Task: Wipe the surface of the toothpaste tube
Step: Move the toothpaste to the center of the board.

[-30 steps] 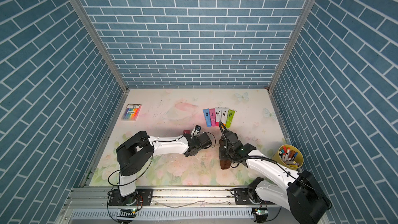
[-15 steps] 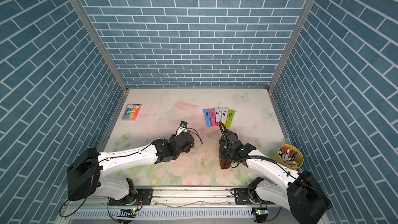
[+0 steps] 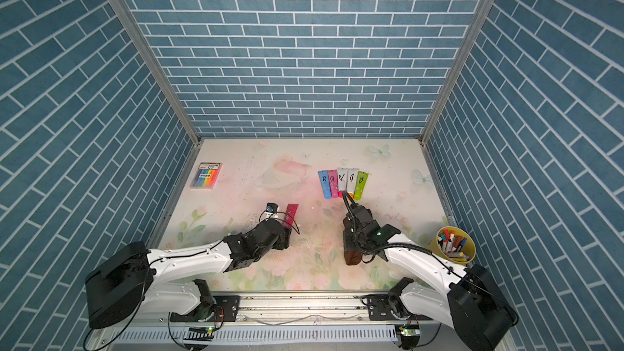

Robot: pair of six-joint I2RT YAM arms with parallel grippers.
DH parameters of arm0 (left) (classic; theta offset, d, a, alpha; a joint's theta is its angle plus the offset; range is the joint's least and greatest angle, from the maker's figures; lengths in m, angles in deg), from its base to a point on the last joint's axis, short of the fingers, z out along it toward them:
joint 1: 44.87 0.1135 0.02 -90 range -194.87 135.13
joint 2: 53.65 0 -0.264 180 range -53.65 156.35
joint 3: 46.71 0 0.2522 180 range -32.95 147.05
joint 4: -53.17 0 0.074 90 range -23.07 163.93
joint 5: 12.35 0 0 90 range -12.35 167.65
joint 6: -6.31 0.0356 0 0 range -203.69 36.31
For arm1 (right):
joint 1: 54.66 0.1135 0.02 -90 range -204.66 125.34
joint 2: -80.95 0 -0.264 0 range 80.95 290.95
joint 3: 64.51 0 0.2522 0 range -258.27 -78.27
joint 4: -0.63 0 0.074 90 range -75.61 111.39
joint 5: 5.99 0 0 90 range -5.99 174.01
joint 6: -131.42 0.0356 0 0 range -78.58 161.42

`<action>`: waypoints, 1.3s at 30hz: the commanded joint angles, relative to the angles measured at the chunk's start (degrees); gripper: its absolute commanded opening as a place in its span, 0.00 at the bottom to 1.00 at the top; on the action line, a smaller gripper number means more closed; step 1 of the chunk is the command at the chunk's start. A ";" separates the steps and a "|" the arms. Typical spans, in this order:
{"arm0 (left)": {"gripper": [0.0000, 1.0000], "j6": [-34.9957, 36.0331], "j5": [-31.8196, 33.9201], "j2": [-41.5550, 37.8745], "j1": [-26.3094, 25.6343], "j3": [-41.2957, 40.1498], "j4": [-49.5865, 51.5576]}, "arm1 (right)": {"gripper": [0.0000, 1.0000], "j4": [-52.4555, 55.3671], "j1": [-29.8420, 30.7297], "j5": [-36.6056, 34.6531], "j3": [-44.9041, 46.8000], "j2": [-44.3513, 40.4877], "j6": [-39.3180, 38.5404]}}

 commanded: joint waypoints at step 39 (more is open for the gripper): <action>0.19 23.24 -11.38 13.63 -8.28 4.27 -8.18 | 0.00 -8.13 -0.20 11.14 -9.60 6.30 -5.12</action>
